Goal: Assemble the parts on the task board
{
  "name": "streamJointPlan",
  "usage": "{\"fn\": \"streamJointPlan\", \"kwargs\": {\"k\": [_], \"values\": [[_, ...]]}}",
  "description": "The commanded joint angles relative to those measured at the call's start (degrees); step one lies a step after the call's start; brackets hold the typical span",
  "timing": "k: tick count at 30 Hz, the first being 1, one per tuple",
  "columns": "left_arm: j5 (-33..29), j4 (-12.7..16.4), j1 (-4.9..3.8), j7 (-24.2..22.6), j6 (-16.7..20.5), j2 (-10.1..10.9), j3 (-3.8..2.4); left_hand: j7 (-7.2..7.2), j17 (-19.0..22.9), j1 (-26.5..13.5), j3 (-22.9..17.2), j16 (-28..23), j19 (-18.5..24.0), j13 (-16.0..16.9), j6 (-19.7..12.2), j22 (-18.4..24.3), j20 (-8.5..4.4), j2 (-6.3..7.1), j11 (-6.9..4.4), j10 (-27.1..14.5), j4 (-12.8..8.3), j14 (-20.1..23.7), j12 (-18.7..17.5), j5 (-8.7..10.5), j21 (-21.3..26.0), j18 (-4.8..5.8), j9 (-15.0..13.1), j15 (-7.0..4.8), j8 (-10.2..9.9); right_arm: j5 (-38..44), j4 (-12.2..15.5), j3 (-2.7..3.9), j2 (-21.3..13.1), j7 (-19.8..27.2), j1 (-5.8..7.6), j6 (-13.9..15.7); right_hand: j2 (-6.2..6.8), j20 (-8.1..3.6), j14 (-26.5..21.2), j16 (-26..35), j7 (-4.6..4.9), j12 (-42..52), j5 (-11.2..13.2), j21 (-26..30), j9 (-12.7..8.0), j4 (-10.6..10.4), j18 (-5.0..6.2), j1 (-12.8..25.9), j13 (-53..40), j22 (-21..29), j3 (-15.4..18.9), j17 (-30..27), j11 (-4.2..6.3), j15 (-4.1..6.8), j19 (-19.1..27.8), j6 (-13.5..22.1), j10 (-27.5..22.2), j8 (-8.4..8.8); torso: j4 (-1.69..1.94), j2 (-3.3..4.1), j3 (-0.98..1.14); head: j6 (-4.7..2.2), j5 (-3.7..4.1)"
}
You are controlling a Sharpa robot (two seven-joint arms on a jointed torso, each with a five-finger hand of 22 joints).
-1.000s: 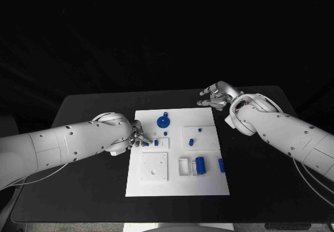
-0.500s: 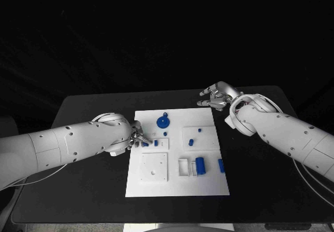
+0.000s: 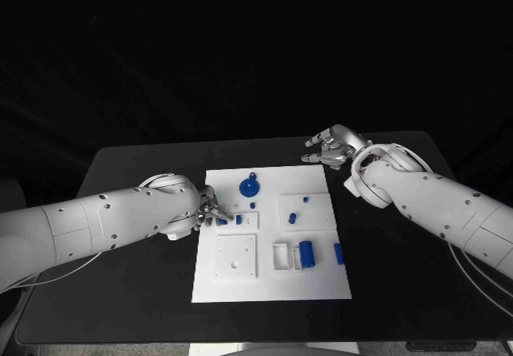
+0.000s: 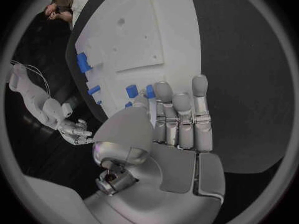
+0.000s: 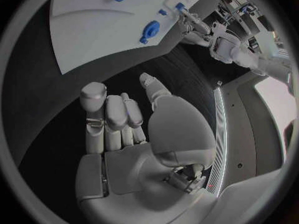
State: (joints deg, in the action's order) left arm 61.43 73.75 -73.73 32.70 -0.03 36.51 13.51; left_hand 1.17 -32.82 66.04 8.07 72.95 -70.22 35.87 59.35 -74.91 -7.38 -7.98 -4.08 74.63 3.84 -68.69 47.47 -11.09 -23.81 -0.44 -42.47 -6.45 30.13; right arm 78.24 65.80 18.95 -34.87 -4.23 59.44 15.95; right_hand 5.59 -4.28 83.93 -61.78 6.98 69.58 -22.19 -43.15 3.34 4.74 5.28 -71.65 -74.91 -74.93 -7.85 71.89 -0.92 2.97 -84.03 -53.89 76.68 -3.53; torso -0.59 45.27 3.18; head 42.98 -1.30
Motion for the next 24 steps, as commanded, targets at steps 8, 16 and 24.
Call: {"fn": "streamJointPlan", "kwargs": {"k": [8,16,24], "values": [[0.0,-0.1,0.34,0.7,-0.2,-0.2,0.25,0.03,0.1,0.8,-0.7,-0.2,-0.2,-0.1,-0.4,-1.1,0.1,0.89,-0.08,-0.6,-0.1,-0.2,-0.2,-6.4,0.2,-0.12,0.4,0.18,-0.5,0.3,0.1,0.02,0.0,0.4,-0.03,-0.3,0.02,0.09,0.0,0.2,-0.11,-0.2,-0.2,0.2,0.1,-0.4,1.01,0.4,-0.4,-5.0,0.1,-0.1,0.14,0.21,-1.7,-0.4,-0.2,0.12,0.01,0.02,-0.09,-0.06,0.03],[0.0,0.0,0.34,0.5,0.3,-0.3,0.24,0.07,0.1,1.0,-0.8,-0.2,-0.3,-0.1,-0.5,-1.1,0.08,1.65,-0.12,-0.6,0.4,-0.2,-0.2,-9.24,0.2,-0.09,0.6,0.16,-0.5,0.4,0.0,0.02,0.0,0.4,-0.03,-0.2,0.02,0.09,0.0,0.2,-0.11,-0.2,-0.2,0.2,0.1,-0.4,1.01,0.4,-0.4,-5.0,0.1,-0.1,0.14,0.21,-1.7,-0.4,-0.2,0.12,0.03,0.02,-0.04,-0.03,0.09],[0.0,-0.1,0.34,0.5,0.2,-0.4,0.24,0.09,0.2,0.9,-0.6,-0.2,-0.3,-0.1,-0.4,-1.1,0.07,2.58,-0.14,-0.7,0.9,-0.2,-0.2,-9.84,0.2,-0.07,0.7,0.15,-0.5,0.4,0.1,0.02,0.0,0.4,-0.03,-0.2,0.02,0.09,0.0,0.2,-0.11,-0.2,-0.2,0.2,0.1,-0.4,1.01,0.4,-0.4,-5.0,0.1,-0.1,0.14,0.21,-1.7,-0.4,-0.2,0.12,0.01,0.0,-0.03,-0.03,0.17]]}}
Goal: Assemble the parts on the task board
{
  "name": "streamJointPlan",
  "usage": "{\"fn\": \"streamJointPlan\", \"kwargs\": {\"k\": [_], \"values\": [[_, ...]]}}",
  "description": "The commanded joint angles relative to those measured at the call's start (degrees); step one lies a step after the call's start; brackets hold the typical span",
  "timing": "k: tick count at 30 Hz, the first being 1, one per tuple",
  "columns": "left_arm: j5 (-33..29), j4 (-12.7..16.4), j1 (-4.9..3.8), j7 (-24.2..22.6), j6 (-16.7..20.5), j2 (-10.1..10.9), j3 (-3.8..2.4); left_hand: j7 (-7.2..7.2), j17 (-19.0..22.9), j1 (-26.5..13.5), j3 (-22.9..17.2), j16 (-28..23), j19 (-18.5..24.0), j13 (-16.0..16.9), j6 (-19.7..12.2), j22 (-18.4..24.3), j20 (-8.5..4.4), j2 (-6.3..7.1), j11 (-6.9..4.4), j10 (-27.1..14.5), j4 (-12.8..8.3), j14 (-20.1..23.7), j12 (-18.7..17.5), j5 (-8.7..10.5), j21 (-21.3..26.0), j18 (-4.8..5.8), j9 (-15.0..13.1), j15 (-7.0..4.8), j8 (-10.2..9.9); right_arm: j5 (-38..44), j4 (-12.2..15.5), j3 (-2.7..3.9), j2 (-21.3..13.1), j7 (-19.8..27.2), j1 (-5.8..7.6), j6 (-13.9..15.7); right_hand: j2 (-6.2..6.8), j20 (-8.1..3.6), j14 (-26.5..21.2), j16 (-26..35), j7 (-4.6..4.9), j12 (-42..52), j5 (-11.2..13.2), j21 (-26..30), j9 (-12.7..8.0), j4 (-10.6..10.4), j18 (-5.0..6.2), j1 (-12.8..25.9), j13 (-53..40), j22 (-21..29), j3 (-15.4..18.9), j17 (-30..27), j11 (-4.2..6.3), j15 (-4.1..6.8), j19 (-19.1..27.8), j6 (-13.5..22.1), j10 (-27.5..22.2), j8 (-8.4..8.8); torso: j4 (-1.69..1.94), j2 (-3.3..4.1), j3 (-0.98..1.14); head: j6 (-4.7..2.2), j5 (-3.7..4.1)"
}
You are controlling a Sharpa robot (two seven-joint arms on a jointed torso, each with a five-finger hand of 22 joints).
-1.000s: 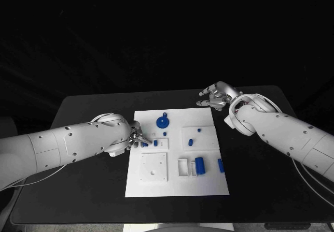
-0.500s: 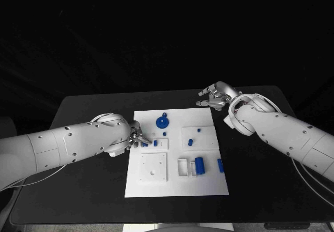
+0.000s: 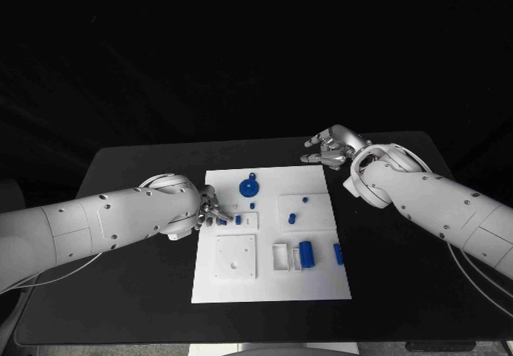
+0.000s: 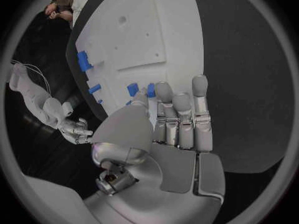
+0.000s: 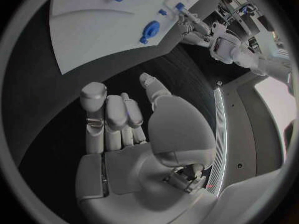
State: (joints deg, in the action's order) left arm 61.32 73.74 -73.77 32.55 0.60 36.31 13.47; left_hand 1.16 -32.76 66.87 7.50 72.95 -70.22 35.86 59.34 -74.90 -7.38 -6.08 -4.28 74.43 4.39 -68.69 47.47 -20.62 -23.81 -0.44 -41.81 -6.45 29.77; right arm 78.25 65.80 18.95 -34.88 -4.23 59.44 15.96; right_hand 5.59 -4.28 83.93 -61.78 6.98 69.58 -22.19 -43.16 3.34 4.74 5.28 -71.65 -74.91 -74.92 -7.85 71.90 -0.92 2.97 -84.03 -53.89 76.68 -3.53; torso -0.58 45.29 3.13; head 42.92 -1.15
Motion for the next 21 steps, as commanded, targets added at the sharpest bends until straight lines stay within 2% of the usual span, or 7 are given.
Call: {"fn": "streamJointPlan", "kwargs": {"k": [1,10,12,17,18,19,21], "values": [[0.1,-0.1,0.39,0.7,-0.5,-0.2,0.29,0.1,0.1,0.0,-0.1,-0.2,-0.3,-0.1,-0.4,-1.1,0.07,0.68,0.06,-0.5,0.3,-0.2,-0.2,-0.31,0.2,-0.08,0.0,0.15,-0.1,0.4,0.1,0.02,0.0,0.4,-0.03,-0.2,0.02,0.09,0.0,0.2,-0.11,-0.2,-0.2,0.2,0.1,-0.4,1.02,0.4,-0.4,-5.0,0.1,-0.1,0.14,0.21,-1.7,-0.4,-0.2,0.12,0.0,-0.02,0.04,0.05,0.03],[0.1,-0.2,0.38,0.9,-1.1,-0.2,0.28,0.06,0.1,-0.6,0.6,-0.2,-0.2,-0.1,-0.2,-1.1,0.09,1.88,0.11,-0.5,0.8,-0.1,-0.1,0.39,0.3,-0.07,0.1,0.19,-0.1,0.4,0.1,0.02,-0.1,0.4,-0.03,-0.2,0.02,0.09,0.0,0.2,-0.11,-0.2,-0.2,0.2,0.1,-0.4,1.02,0.4,-0.4,-5.0,0.1,-0.1,0.14,0.21,-1.7,-0.4,-0.2,0.12,0.01,-0.02,0.01,0.05,0.11],[0.1,-0.2,0.38,0.9,-1.2,-0.2,0.28,0.0,0.1,-1.2,1.1,-0.2,-0.2,0.0,-0.1,-1.1,0.1,2.61,0.15,-0.5,1.2,-0.1,-0.1,1.67,0.3,-0.08,0.1,0.21,0.0,0.4,0.1,0.02,-0.1,0.4,-0.03,-0.2,0.02,0.09,0.0,0.2,-0.11,-0.2,-0.2,0.2,0.1,-0.4,1.02,0.4,-0.4,-5.0,0.1,-0.1,0.14,0.21,-1.7,-0.4,-0.2,0.12,0.03,-0.01,0.0,0.02,0.13],[0.1,-0.3,0.38,1.0,-1.2,-0.2,0.28,-0.15,0.1,-3.2,1.2,-0.2,-0.2,-0.1,-0.1,-1.1,0.17,3.92,0.24,-0.5,2.5,-0.1,-0.1,3.36,0.3,-0.14,0.0,0.28,0.2,0.4,0.1,0.02,-0.1,0.4,-0.03,-0.2,0.02,0.09,0.0,0.2,-0.11,-0.2,-0.2,0.2,0.1,-0.4,1.02,0.4,-0.4,-5.0,0.1,-0.1,0.14,0.21,-1.7,-0.4,-0.2,0.12,0.04,-0.01,-0.01,0.04,0.14],[0.1,-0.3,0.38,1.0,-1.2,-0.2,0.28,-0.19,0.1,-3.5,1.1,-0.2,-0.2,-0.1,-0.1,-1.1,0.18,4.16,0.26,-0.5,2.6,-0.1,-0.1,4.37,0.3,-0.15,-0.1,0.29,0.2,0.4,0.1,0.02,-0.1,0.4,-0.03,-0.2,0.02,0.09,0.0,0.2,-0.11,-0.2,-0.2,0.2,0.1,-0.4,1.02,0.4,-0.4,-5.0,0.1,-0.1,0.14,0.21,-1.7,-0.4,-0.2,0.12,0.04,-0.01,-0.01,0.04,0.14],[0.0,-0.3,0.38,1.0,-1.2,-0.2,0.28,-0.25,0.1,-3.9,0.9,-0.2,-0.2,-0.1,-0.1,-1.1,0.2,4.42,0.29,-0.5,2.8,-0.1,-0.1,6.31,0.3,-0.16,-0.1,0.32,0.3,0.4,0.1,0.02,-0.1,0.4,-0.03,-0.2,0.02,0.09,0.0,0.2,-0.11,-0.2,-0.2,0.2,0.1,-0.4,1.02,0.4,-0.4,-5.0,0.1,-0.1,0.14,0.21,-1.7,-0.4,-0.2,0.12,0.02,-0.01,-0.01,0.03,0.15],[0.0,-0.3,0.38,1.0,-1.2,-0.2,0.28,-0.24,0.2,-4.7,-0.3,-0.2,-0.2,-0.1,0.0,-1.1,0.25,5.32,0.3,-0.5,3.4,-0.1,-0.1,7.42,0.4,-0.21,-0.1,0.35,0.3,0.4,0.1,0.02,-0.1,0.4,-0.03,-0.2,0.02,0.09,0.0,0.2,-0.11,-0.2,-0.2,0.2,0.1,-0.4,1.02,0.4,-0.4,-5.0,0.1,-0.1,0.14,0.21,-1.7,-0.4,-0.2,0.12,0.03,0.0,-0.01,0.06,0.16]]}}
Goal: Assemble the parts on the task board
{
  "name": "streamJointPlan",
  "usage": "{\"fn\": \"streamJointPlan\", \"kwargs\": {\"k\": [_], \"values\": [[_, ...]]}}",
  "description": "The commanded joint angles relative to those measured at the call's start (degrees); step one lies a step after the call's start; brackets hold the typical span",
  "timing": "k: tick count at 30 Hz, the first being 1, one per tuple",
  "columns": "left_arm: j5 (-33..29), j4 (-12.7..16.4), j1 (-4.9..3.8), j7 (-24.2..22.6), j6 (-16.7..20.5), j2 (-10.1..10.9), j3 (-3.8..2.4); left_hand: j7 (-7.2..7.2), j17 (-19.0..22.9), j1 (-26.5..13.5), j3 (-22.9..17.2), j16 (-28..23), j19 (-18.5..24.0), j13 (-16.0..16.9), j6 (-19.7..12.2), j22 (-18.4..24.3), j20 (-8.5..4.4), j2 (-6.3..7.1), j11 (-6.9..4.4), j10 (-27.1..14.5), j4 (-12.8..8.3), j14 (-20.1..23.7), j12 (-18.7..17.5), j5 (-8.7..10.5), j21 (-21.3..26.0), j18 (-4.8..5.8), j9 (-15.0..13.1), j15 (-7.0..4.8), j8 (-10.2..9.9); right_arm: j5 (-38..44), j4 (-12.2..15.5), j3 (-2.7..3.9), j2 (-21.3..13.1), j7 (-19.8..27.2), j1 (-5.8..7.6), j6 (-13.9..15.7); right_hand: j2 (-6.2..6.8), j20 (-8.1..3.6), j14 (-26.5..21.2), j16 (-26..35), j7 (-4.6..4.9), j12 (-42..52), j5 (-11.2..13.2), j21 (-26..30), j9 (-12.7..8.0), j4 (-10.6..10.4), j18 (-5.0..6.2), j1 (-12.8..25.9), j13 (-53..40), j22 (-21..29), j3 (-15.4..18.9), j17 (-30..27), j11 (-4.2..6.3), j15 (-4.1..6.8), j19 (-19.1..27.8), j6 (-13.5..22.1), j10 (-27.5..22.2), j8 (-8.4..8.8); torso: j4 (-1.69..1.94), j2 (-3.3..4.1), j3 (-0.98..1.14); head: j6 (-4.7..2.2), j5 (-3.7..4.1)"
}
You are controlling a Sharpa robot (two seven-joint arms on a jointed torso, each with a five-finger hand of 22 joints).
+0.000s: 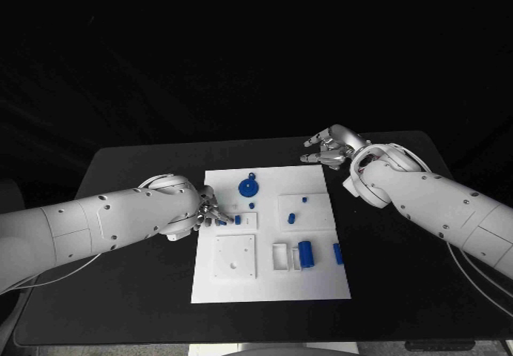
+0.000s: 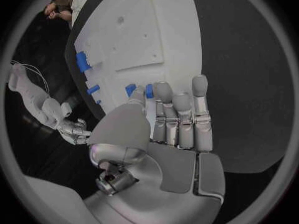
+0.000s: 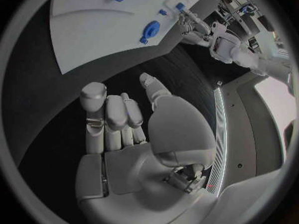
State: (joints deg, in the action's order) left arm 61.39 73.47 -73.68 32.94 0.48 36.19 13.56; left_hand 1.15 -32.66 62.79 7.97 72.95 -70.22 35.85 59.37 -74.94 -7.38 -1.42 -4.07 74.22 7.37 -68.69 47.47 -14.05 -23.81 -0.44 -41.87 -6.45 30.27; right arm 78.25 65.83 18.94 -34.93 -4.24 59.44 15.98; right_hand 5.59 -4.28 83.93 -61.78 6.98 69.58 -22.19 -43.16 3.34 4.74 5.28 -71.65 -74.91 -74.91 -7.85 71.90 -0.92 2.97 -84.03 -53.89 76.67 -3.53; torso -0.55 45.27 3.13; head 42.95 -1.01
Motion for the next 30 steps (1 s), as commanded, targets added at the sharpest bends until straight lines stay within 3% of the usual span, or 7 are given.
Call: {"fn": "streamJointPlan", "kwargs": {"k": [1,3,7,19,25,30], "values": [[-0.1,0.0,0.29,0.6,-1.1,-0.1,0.2,-0.23,0.1,-0.9,-1.3,-0.3,-0.2,-0.1,-0.1,-1.0,0.25,1.23,0.12,-0.3,0.9,-0.1,-0.1,1.06,0.4,-0.21,-0.1,0.35,-0.2,0.4,0.1,0.02,0.0,0.4,-0.03,-0.2,0.02,0.09,0.0,0.2,-0.11,-0.2,-0.2,0.2,0.1,-0.4,1.02,0.4,-0.4,-5.0,0.1,-0.1,0.14,0.21,-1.7,-0.4,-0.2,0.13,0.01,0.0,-0.02,0.05,0.01],[-0.1,0.0,0.29,0.6,-1.1,-0.1,0.2,-0.26,0.1,-1.4,-2.9,-0.3,-0.3,-0.1,-0.1,-1.1,0.26,2.5,0.12,-0.3,2.1,-0.1,-0.1,1.68,0.4,-0.23,-0.1,0.35,-0.2,0.4,0.1,0.02,0.0,0.4,-0.03,-0.2,0.02,0.09,0.0,0.2,-0.11,-0.2,-0.2,0.2,0.1,-0.4,1.02,0.4,-0.4,-5.0,0.1,-0.1,0.14,0.21,-1.7,-0.4,-0.2,0.13,0.01,0.0,-0.01,0.04,0.01],[-0.2,-0.1,0.29,0.6,-0.7,-0.1,0.2,-0.26,0.1,-1.8,-3.6,-0.2,-0.3,-0.1,-0.1,-1.0,0.26,2.98,0.11,-0.3,3.3,-0.1,0.0,1.96,0.4,-0.24,-0.1,0.34,-0.1,0.4,0.0,0.02,0.0,0.4,-0.03,-0.2,0.02,0.09,0.0,0.2,-0.11,-0.2,-0.2,0.2,0.1,-0.4,1.02,0.4,-0.4,-5.0,0.1,-0.1,0.14,0.21,-1.7,-0.4,-0.2,0.13,-0.01,0.0,-0.01,0.03,0.02],[-0.2,0.0,0.29,0.3,0.3,-0.3,0.19,-0.22,0.1,-1.7,-3.4,-0.2,-0.4,-0.1,-0.1,-1.0,0.23,2.45,0.06,-0.2,3.1,-0.2,0.0,1.82,0.3,-0.23,-0.1,0.31,0.0,0.4,0.0,0.02,0.1,0.4,-0.04,-0.2,-0.01,0.08,0.1,0.2,-0.11,-0.1,-0.3,0.2,0.1,-0.5,1.02,0.3,-0.4,-5.0,0.1,-0.1,0.15,0.22,-1.7,-0.3,-0.1,0.12,-0.05,0.0,-0.01,0.13,0.05],[-0.2,0.2,0.29,0.3,0.5,-0.2,0.18,-0.22,0.1,-1.5,-2.8,-0.2,-0.4,-0.1,-0.1,-1.0,0.21,1.52,0.05,-0.2,2.3,-0.2,-0.1,1.37,0.3,-0.23,-0.1,0.29,0.0,0.4,-0.1,0.02,0.2,0.4,-0.05,-0.3,-0.01,0.08,0.1,0.2,-0.11,-0.1,-0.3,0.2,0.1,-0.5,1.02,0.3,-0.4,-5.0,0.1,-0.1,0.15,0.22,-1.7,-0.3,-0.1,0.12,0.03,-0.03,0.01,0.17,0.1],[-0.2,0.3,0.29,0.3,0.5,-0.1,0.18,-0.18,0.2,-1.1,-1.4,-0.2,-0.4,-0.1,-0.1,-1.0,0.18,-0.75,0.01,-0.2,0.8,-0.3,-0.1,0.98,0.3,-0.21,-0.2,0.26,0.1,0.4,-0.1,0.02,0.2,0.4,-0.06,-0.3,-0.05,0.07,0.1,0.2,-0.12,-0.1,-0.3,0.1,0.1,-0.4,1.01,0.3,-0.5,-5.0,0.0,0.0,0.16,0.22,-1.7,-0.5,0.0,0.1,-0.02,-0.01,-0.04,0.15,0.1]]}}
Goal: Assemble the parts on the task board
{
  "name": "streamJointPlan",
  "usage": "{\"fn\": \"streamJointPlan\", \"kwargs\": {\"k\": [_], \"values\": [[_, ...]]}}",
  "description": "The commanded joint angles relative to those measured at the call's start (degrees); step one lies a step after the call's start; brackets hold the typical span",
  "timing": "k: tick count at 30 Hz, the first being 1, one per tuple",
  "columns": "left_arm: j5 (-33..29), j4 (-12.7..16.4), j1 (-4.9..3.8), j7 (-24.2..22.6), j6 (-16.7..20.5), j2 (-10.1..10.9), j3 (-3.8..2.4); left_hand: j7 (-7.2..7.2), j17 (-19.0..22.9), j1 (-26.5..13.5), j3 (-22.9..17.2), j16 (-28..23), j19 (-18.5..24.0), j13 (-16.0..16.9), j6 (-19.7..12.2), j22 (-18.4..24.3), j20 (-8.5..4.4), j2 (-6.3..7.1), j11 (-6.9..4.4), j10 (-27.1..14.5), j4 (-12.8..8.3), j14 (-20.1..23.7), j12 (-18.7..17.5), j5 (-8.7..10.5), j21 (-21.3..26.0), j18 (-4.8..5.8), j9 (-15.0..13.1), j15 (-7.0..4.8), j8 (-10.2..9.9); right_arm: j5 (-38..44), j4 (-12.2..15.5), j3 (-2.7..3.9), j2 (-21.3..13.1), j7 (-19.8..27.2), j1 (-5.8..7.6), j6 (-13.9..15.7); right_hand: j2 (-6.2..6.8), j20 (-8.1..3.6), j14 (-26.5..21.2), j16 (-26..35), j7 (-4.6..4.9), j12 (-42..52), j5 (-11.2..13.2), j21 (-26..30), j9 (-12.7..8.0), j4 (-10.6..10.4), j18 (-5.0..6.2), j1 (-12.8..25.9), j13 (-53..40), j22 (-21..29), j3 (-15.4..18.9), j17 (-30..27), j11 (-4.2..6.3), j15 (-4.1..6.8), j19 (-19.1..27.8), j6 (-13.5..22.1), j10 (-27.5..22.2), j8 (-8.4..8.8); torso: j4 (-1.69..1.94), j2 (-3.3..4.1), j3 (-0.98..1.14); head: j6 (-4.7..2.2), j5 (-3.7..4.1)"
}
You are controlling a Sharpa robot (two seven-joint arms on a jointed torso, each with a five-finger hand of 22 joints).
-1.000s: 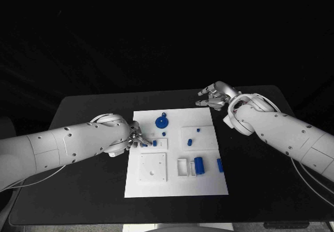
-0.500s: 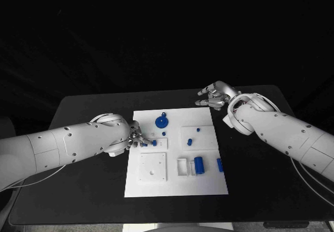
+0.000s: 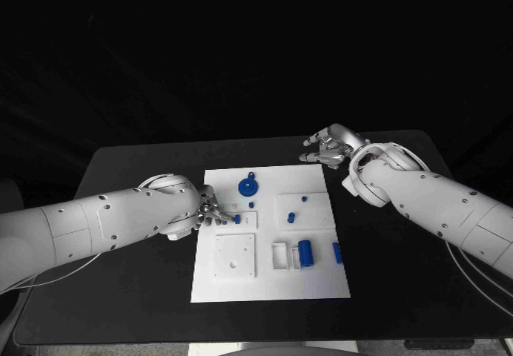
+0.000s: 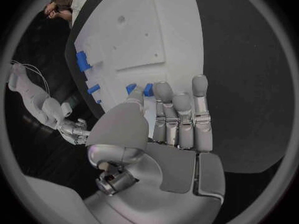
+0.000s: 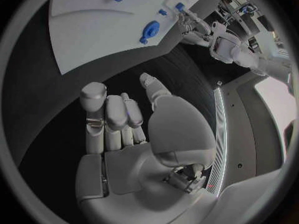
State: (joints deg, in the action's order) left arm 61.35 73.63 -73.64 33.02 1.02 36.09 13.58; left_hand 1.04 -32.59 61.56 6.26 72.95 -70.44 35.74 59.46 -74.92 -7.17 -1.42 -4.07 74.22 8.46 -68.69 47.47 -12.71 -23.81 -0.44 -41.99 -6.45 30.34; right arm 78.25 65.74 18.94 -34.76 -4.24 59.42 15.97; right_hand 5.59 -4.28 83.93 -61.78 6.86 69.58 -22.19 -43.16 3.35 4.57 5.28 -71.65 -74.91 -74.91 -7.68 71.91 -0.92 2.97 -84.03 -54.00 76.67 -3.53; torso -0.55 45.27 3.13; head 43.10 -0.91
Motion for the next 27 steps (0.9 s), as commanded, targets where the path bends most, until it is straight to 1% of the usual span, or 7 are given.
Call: {"fn": "streamJointPlan", "kwargs": {"k": [1,18,19,22,23,25,27], "values": [[-0.2,0.2,0.24,0.3,0.0,0.0,0.16,-0.08,0.1,0.3,0.6,-0.2,-0.2,0.0,-0.3,-1.1,-0.04,-1.35,0.0,-0.1,-0.7,-0.3,-0.1,-0.45,0.3,-0.2,-0.1,0.27,0.0,0.4,0.0,0.02,0.1,0.4,-0.04,-0.3,-0.05,0.07,0.1,0.2,0.0,-0.1,-0.3,0.1,0.1,-0.3,1.01,0.3,-0.5,-5.0,-0.1,0.0,0.17,0.22,-1.7,-0.4,0.0,0.1,-0.01,0.0,-0.03,0.04,-0.01],[-1.3,-0.6,0.22,-0.4,2.0,0.5,0.13,-0.65,0.3,0.1,1.6,-0.5,0.1,0.0,-1.6,-1.0,0.18,-1.24,0.34,-1.0,-1.2,0.2,-0.2,-0.15,0.7,-0.25,0.8,0.56,-1.0,0.4,-0.1,0.02,0.0,0.4,-0.07,-0.3,-0.04,0.07,0.1,0.2,0.0,-0.1,-0.3,0.1,0.1,-0.3,1.01,0.3,-0.5,-5.0,-0.1,0.0,0.16,0.22,-1.7,-0.3,0.0,0.11,-0.04,0.01,-0.01,-0.16,0.14],[-2.3,-0.6,0.21,-0.9,3.0,0.6,0.12,-1.24,0.6,0.3,1.4,-1.3,1.0,-0.4,-2.5,-0.7,0.58,-1.63,0.91,-2.4,-1.0,1.3,-1.0,-1.11,1.4,-0.24,2.1,1.06,-2.1,0.4,-0.1,0.02,0.0,0.4,-0.07,-0.3,-0.02,0.07,0.1,0.2,0.01,-0.1,-0.3,0.2,0.1,-0.3,1.01,0.4,-0.4,-5.0,-0.1,-0.1,0.15,0.23,-1.7,-0.2,0.0,0.13,-0.05,0.01,0.0,-0.18,0.18],[-6.7,-0.9,0.14,-2.4,5.6,0.9,0.07,-1.97,1.8,2.1,0.5,-3.1,2.1,-2.3,-4.2,0.2,1.37,-2.78,1.6,-4.1,-0.7,2.8,-2.9,-11.66,3.6,-0.45,4.9,1.78,-3.6,0.4,-0.1,0.02,0.0,0.4,-0.09,-0.2,-0.02,0.07,0.1,0.2,0.01,-0.1,-0.3,0.2,0.1,-0.3,1.01,0.4,-0.4,-5.0,-0.1,-0.1,0.15,0.23,-1.7,-0.2,0.0,0.13,-0.1,-0.01,0.02,-0.25,0.29],[-8.6,-0.9,0.11,-3.0,6.3,1.0,0.02,-2.43,2.3,2.8,0.2,-3.8,2.5,-3.0,-5.2,0.6,1.63,-2.69,1.98,-5.1,-0.7,3.6,-3.8,-13.8,4.4,-0.43,5.9,2.11,-4.4,0.4,-0.1,0.02,0.0,0.4,-0.1,-0.2,-0.02,0.07,0.1,0.2,0.01,-0.1,-0.3,0.2,0.1,-0.3,1.01,0.4,-0.4,-5.0,-0.1,-0.1,0.15,0.23,-1.7,-0.2,0.0,0.13,-0.1,0.0,0.03,-0.28,0.34],[-11.8,-0.9,0.07,-4.3,7.3,1.3,-0.1,-3.2,3.2,3.4,0.2,-4.2,2.4,-5.7,-6.2,1.4,2.22,-2.23,2.6,-5.9,-0.4,4.1,-5.6,-14.01,6.0,-0.7,8.6,2.69,-4.8,0.4,-0.1,0.02,0.0,0.4,-0.12,-0.2,-0.02,0.07,0.1,0.2,0.0,-0.1,-0.3,0.2,0.1,-0.3,1.01,0.4,-0.4,-5.0,-0.1,-0.1,0.15,0.23,-1.7,-0.2,0.0,0.13,-0.1,0.03,0.01,-0.28,0.46],[-15.7,-0.9,-0.03,-6.1,8.0,1.6,-0.23,-3.58,4.4,3.7,1.0,-3.8,1.8,-8.3,-7.5,1.5,2.57,-1.37,2.98,-6.7,-0.3,4.8,-5.4,-13.36,7.8,-0.86,12.6,3.03,-2.7,0.4,-0.1,0.02,-0.1,0.4,-0.16,-0.1,0.01,0.06,0.1,0.3,0.0,-0.2,-0.6,0.3,0.1,-0.4,1.03,0.5,-0.4,-5.0,-0.1,-0.1,0.17,0.23,-1.7,-0.2,-0.1,0.13,-0.05,0.06,-0.04,-0.31,0.6]]}}
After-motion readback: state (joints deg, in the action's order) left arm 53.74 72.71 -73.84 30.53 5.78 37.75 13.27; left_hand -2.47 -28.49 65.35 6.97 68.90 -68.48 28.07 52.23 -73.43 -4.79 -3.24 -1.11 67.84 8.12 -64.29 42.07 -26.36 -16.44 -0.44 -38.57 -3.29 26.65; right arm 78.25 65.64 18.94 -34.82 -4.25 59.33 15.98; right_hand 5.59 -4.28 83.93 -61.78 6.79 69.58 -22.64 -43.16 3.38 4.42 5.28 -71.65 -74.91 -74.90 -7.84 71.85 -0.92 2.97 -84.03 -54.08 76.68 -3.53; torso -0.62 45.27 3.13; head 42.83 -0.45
